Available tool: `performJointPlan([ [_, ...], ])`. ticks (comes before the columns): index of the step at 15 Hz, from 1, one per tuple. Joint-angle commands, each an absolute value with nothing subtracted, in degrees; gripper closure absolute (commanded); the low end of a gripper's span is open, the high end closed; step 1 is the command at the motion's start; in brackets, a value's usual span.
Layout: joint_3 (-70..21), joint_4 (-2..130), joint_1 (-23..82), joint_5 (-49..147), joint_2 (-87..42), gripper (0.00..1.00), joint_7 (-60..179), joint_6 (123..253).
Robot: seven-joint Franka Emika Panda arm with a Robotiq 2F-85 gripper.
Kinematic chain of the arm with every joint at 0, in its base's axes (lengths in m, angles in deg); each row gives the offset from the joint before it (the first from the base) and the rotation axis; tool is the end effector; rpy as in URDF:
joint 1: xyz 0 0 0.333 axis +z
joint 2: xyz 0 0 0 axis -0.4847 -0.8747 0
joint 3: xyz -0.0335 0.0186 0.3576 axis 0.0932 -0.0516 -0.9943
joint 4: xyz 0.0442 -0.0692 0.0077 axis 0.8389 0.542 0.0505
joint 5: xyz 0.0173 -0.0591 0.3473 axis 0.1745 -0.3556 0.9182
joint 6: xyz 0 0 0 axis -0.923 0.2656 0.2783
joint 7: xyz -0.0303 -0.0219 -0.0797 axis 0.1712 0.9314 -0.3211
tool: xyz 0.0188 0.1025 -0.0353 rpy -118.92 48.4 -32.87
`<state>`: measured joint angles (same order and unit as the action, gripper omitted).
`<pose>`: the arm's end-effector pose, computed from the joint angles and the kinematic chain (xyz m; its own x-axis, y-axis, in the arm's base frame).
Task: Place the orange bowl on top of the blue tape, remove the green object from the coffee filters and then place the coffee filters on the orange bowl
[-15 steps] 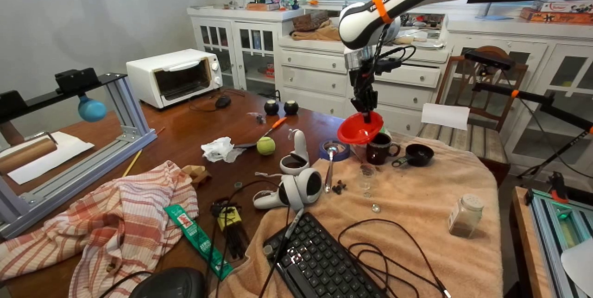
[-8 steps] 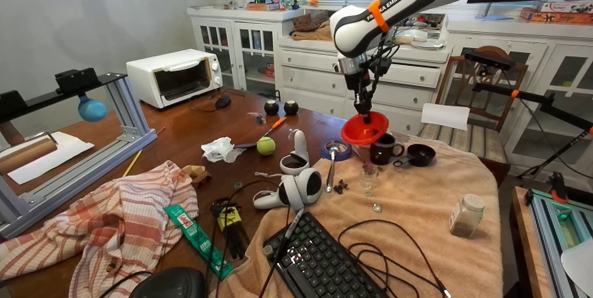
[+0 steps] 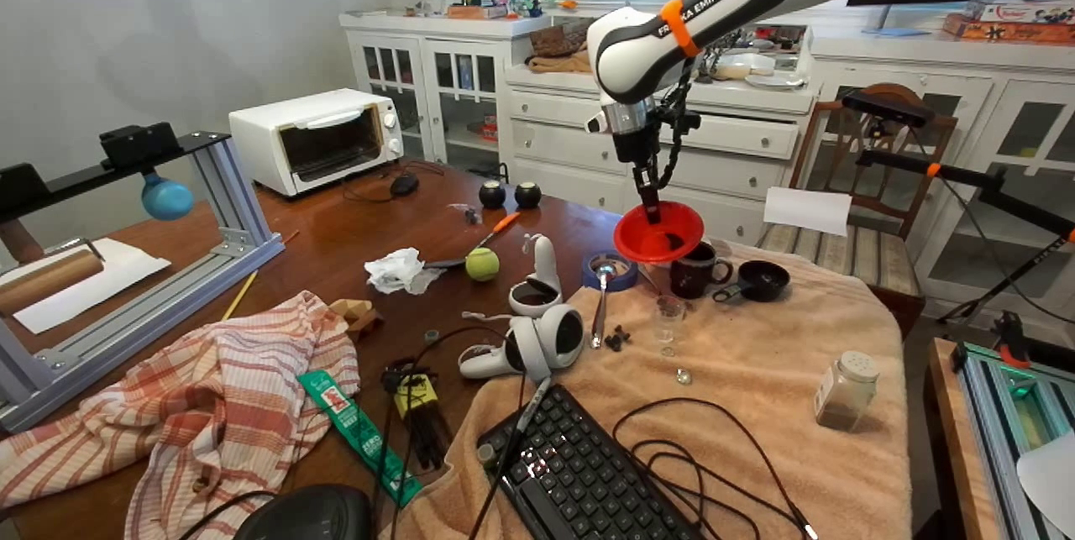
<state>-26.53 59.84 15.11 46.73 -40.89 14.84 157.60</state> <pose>0.6274 -0.1799 0.3307 0.8390 0.4475 -0.3096 0.4258 -0.8941 -0.1386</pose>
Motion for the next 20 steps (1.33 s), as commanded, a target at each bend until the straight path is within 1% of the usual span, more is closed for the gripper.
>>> performJointPlan([
  [1, -27.9, 56.2, 14.7, 46.0, -43.3, 0.98, 6.9, 156.4],
  [6, -29.6, 51.2, 16.1, 46.8, -46.5, 0.98, -1.8, 153.5],
  [9, -29.2, 47.9, 18.1, 47.5, -48.8, 0.98, 2.7, 148.1],
  [10, -29.3, 51.9, 17.1, 47.1, -46.0, 0.94, 0.5, 152.1],
  [13, -29.5, 49.9, 18.0, 47.0, -47.5, 0.94, 2.1, 150.0],
  [14, -29.5, 49.6, 18.0, 46.9, -47.7, 0.98, 2.1, 149.9],
  [20, -30.2, 49.2, 17.8, 46.7, -50.3, 0.98, -1.8, 156.8],
])
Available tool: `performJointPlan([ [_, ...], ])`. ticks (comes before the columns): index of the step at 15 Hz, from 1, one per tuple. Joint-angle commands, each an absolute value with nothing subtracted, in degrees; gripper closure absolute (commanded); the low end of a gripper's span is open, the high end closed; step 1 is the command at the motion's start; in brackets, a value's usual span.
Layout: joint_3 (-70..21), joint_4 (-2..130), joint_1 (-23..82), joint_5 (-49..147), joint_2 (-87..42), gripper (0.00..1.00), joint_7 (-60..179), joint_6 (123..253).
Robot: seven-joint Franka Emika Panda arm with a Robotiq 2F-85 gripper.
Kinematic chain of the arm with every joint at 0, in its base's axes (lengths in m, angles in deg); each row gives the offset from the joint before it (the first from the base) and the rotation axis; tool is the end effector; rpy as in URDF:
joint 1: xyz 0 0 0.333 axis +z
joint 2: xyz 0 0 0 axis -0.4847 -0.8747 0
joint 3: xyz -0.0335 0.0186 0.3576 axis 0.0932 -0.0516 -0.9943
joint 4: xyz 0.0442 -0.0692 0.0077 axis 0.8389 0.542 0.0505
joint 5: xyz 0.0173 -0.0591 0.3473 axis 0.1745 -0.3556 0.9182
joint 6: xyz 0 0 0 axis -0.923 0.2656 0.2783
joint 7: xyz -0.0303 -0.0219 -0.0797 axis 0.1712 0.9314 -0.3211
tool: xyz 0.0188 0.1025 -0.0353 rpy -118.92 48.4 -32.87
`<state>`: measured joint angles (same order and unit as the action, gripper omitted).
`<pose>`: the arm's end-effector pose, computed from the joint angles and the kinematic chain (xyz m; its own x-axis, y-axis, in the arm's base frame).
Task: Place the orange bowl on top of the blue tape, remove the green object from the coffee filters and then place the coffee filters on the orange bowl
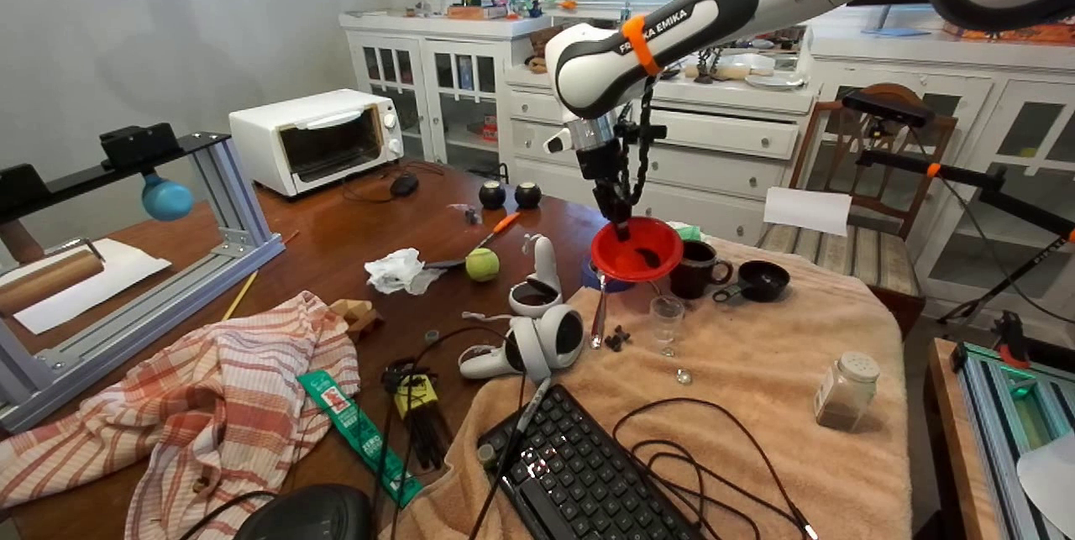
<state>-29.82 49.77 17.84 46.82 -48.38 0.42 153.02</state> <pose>0.6713 -0.1265 0.3063 0.6404 0.7242 -0.2558 0.6770 -0.6895 -0.2574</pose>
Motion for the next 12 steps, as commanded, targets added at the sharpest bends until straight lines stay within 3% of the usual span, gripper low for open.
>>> performJointPlan([
  [1, -30.4, 48.8, 17.7, 46.9, -51.0, 0.98, -2.8, 157.9],
  [12, -32.7, 43.7, 17.0, 49.5, -56.0, 0.98, -14.6, 158.5],
])
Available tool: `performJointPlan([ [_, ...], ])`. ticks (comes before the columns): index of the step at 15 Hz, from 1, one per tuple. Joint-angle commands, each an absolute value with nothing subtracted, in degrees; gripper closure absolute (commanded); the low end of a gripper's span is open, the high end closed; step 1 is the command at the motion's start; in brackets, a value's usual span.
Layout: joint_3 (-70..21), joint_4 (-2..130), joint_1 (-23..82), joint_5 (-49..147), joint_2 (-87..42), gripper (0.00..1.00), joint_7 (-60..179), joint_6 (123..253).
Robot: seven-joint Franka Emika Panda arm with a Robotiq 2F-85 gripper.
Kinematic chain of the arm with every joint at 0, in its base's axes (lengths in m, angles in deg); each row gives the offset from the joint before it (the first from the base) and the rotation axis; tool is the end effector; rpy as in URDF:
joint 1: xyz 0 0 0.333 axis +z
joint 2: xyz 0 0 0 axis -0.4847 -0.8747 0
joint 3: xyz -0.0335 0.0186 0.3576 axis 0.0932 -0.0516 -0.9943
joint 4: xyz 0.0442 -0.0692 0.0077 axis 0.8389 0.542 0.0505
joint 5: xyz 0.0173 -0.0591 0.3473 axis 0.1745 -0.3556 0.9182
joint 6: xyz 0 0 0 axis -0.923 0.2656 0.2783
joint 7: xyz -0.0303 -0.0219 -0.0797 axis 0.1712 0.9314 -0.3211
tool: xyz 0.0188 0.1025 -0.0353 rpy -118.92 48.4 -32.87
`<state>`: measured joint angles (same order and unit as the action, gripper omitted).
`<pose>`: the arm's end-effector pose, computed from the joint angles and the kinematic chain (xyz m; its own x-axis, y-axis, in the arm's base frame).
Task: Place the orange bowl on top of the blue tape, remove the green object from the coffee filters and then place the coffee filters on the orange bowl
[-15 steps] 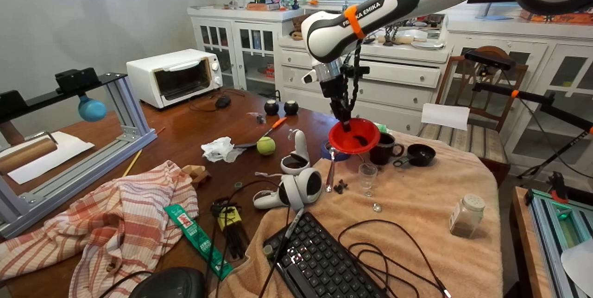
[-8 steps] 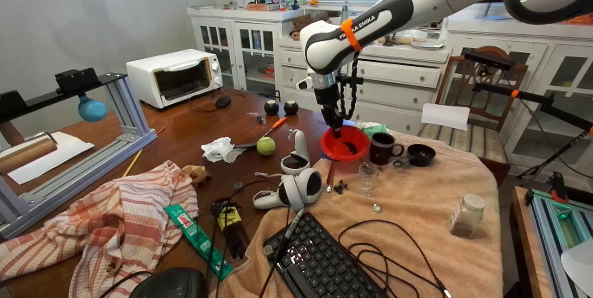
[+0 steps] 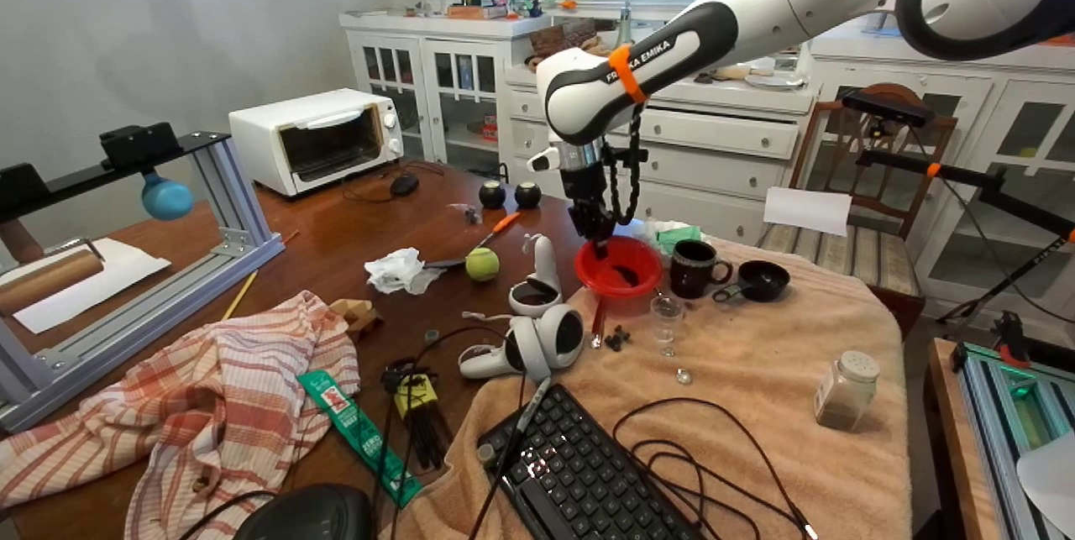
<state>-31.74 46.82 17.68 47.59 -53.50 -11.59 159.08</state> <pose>0.6964 -0.1134 0.2692 0.4836 0.8649 -0.1344 0.8249 -0.5017 -0.2604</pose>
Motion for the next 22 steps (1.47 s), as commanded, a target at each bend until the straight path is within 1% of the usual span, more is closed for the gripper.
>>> performJointPlan([
  [1, -32.8, 43.1, 17.0, 49.9, -56.5, 0.98, -15.4, 158.1],
  [7, -32.6, 40.0, 17.2, 51.8, -57.9, 0.98, -15.9, 155.1],
  [10, -31.7, 38.1, 15.7, 53.2, -58.2, 0.98, -14.5, 152.6],
  [16, -30.6, 30.2, 12.5, 56.7, -61.6, 0.98, -12.2, 144.9],
  [22, -30.3, 23.0, 12.1, 57.2, -65.9, 0.98, -5.5, 141.3],
])
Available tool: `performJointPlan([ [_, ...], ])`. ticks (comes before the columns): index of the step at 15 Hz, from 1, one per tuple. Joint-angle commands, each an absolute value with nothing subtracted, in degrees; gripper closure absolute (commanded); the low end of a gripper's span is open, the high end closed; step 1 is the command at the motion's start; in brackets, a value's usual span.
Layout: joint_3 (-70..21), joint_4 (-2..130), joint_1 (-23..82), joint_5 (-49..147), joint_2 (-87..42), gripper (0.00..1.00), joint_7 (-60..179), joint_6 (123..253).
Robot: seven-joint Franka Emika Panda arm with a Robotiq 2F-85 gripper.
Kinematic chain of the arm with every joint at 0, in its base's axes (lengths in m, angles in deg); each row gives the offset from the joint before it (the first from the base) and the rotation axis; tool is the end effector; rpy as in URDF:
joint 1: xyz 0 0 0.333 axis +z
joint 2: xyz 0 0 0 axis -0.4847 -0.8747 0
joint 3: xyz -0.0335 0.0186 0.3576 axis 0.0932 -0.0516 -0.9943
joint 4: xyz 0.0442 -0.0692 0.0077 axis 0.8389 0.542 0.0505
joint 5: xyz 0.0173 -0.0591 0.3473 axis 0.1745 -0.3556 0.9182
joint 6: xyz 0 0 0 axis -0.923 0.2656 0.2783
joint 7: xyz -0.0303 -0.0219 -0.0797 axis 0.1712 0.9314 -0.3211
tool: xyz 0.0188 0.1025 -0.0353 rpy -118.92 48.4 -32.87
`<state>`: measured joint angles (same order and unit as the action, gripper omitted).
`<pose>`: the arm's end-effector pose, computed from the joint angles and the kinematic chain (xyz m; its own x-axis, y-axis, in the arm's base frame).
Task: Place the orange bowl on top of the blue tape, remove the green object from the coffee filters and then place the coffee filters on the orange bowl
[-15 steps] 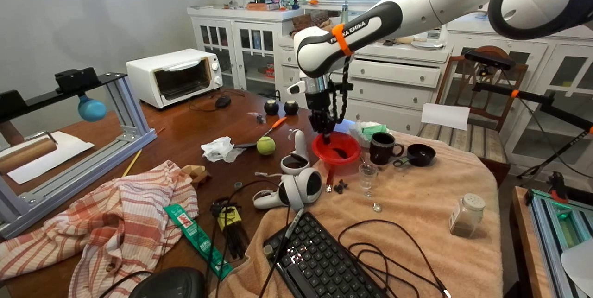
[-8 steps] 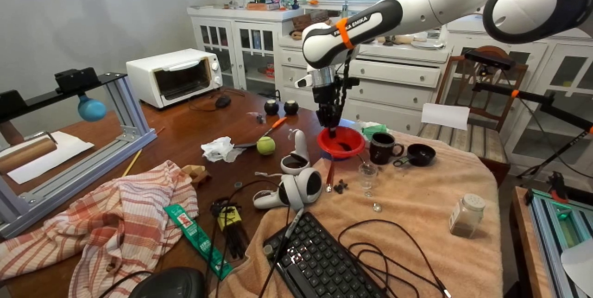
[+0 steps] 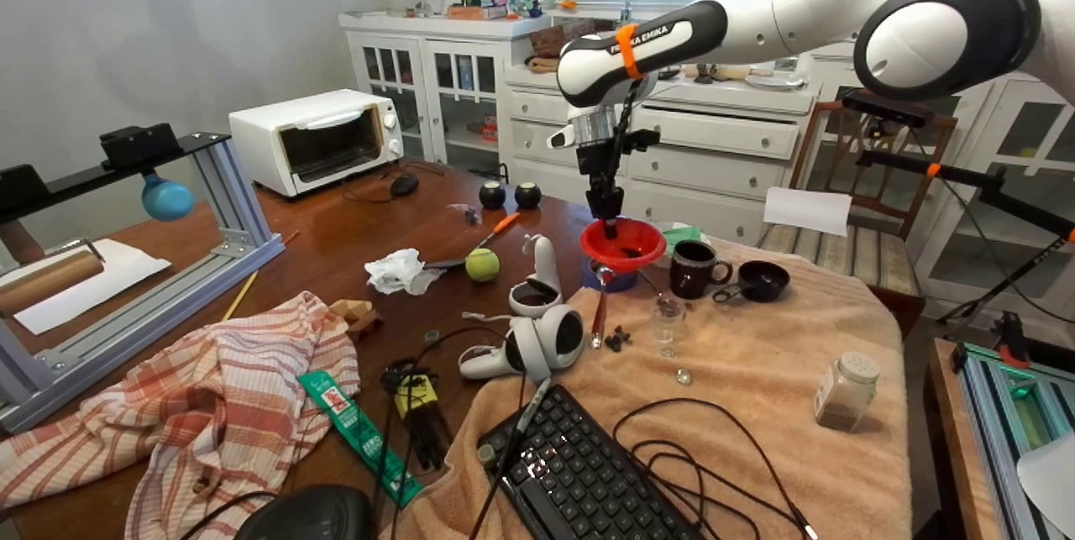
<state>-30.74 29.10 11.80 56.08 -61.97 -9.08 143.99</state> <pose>0.7048 -0.1891 0.2707 0.6582 0.7487 -0.0791 0.6692 -0.6300 -0.3941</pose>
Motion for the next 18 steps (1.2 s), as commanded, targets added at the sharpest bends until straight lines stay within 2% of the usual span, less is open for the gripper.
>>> performJointPlan([
  [1, -30.4, 21.8, 12.0, 57.1, -66.8, 0.98, -4.8, 141.4],
  [13, -30.7, 17.1, 10.5, 56.9, -70.4, 0.98, 1.3, 141.8],
  [14, -30.7, 16.8, 10.5, 56.7, -70.6, 0.78, 1.6, 141.6],
  [15, -30.7, 16.7, 10.4, 56.7, -70.6, 0.68, 1.9, 141.3],
  [18, -30.7, 16.8, 10.4, 56.5, -70.3, 0.48, 2.7, 141.3],
])
